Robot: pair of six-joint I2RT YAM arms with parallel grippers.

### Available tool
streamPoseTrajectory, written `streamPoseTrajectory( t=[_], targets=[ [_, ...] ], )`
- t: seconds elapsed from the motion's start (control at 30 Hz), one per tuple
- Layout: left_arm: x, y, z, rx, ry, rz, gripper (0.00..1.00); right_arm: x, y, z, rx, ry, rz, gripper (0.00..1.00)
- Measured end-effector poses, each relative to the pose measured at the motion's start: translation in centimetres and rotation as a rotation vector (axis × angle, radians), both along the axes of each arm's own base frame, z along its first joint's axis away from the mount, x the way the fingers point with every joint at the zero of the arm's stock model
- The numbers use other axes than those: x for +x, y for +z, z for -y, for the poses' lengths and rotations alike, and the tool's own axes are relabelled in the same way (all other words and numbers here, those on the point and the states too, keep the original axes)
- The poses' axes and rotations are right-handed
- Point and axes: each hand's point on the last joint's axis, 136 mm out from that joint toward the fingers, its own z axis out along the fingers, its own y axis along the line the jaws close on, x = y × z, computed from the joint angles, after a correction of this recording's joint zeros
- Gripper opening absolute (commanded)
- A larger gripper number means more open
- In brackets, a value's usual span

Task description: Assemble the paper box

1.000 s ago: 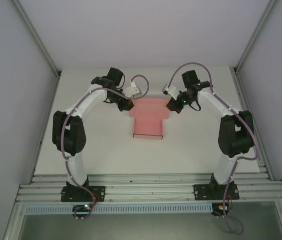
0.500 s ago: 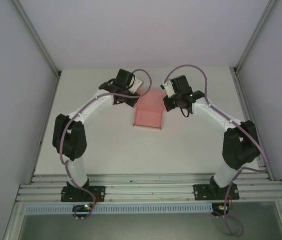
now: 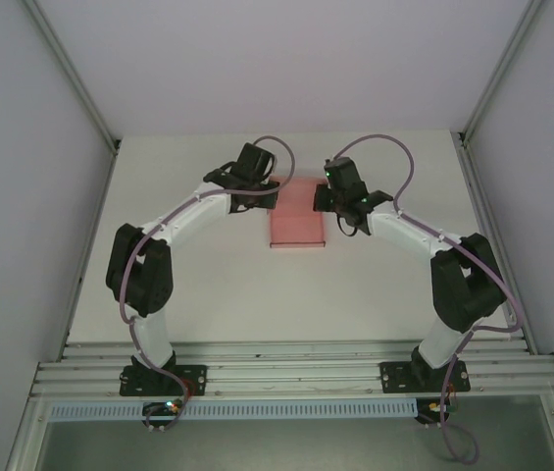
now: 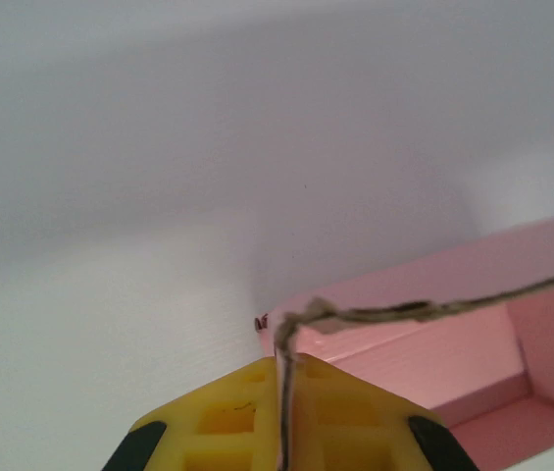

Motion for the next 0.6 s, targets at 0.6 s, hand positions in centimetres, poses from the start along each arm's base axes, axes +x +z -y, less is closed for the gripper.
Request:
streamPoseTrajectory(
  t=[0.6],
  targets=[
    [-0.5,-2.7,0.4,-0.132,0.085,0.012,0.0,-1.5,-2.3,-0.3,-0.061,-0.021,0.055,0.0]
  ],
)
